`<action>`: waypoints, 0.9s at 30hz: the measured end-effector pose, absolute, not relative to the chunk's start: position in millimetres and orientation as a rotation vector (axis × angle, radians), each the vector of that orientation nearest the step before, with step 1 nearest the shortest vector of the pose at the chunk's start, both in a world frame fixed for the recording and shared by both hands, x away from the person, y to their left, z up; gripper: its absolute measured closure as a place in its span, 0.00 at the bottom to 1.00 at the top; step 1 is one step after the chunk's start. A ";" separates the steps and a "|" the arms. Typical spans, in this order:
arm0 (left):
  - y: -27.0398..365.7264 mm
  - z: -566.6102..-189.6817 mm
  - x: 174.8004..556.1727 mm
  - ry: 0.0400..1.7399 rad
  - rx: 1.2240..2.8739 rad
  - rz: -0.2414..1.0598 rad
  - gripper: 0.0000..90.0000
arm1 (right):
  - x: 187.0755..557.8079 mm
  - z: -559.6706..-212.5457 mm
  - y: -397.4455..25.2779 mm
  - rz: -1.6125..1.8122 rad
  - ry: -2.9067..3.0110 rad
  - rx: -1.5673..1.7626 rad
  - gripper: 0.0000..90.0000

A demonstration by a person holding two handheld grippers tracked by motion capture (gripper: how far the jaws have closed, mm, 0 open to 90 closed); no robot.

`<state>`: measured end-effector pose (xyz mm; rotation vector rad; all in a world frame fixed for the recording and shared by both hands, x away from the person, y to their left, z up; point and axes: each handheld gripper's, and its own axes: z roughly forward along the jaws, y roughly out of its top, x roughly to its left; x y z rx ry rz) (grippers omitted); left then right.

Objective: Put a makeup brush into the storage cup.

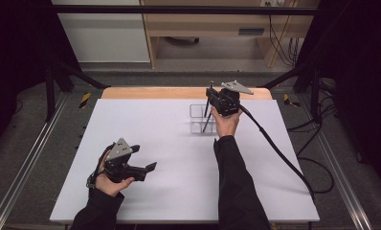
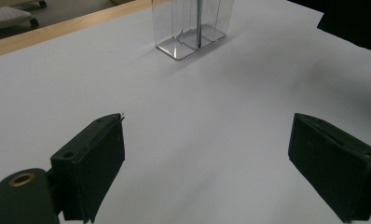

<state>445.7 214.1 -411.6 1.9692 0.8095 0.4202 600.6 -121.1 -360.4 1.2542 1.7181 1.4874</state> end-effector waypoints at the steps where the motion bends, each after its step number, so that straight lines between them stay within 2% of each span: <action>1: 214.0 -411.5 445.6 0.809 1.969 0.420 0.11 | 600.9 -362.0 -120.2 1.484 1.721 1.251 0.93; 27: 213.3 -411.4 445.2 0.806 1.969 0.424 0.11 | 600.0 -391.9 -112.5 1.425 1.783 1.280 0.93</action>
